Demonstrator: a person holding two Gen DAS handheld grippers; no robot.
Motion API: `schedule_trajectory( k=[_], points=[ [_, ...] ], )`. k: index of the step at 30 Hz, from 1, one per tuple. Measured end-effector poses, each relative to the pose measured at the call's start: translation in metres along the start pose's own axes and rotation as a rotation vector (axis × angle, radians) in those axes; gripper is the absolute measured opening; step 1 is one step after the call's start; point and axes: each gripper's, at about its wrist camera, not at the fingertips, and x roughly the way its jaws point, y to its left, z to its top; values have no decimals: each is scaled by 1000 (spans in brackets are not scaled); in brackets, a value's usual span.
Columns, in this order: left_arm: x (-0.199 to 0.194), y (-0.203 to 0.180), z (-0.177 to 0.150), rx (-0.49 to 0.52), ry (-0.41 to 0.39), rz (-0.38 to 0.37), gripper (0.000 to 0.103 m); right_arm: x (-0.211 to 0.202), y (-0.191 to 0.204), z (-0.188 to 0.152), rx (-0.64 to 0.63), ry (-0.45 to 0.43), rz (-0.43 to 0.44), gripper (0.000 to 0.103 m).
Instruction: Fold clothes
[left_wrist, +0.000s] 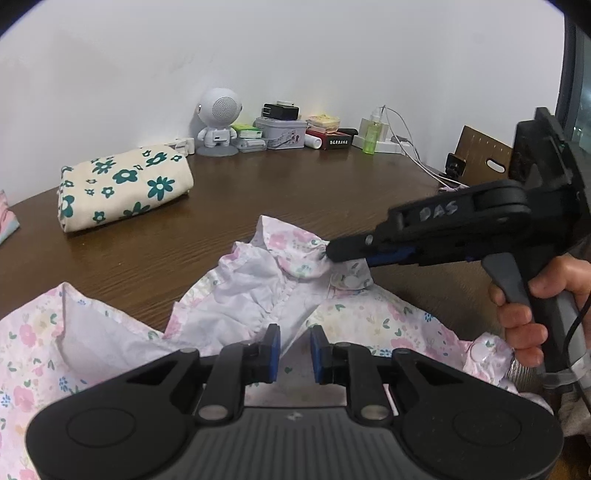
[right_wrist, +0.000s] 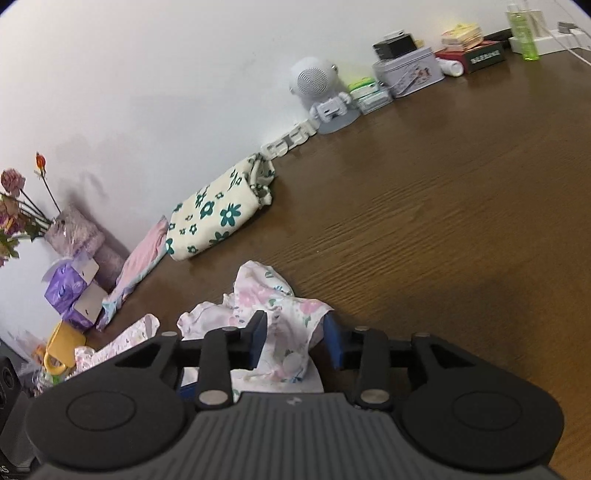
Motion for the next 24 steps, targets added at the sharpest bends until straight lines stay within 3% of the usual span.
schedule_trajectory(
  k=[1, 4, 9, 13, 18, 20, 22, 24],
  points=[
    [0, -1, 0, 2, 0, 3, 16, 3, 3, 0, -13, 10, -9, 10],
    [0, -5, -3, 28, -8, 28, 16, 8, 12, -2, -59, 7, -59, 4],
    [1, -19, -9, 90, -28, 94, 17, 8, 20, -5, -87, -60, -170, 3],
    [1, -17, -10, 76, -34, 92, 17, 8, 26, -9, -131, -67, -212, 3],
    [1, -6, -4, -8, -15, 51, 17, -9, 24, -12, -117, -65, -152, 9],
    [0, -3, 0, -46, 4, 42, 17, -22, 25, -16, -139, -72, -149, 18],
    [0, -3, 5, -73, 9, 38, 17, -35, 27, -21, -172, -78, -152, 33],
    [4, -5, 10, -86, 14, 45, 17, -39, 28, -25, -199, -80, -161, 35]
  ],
)
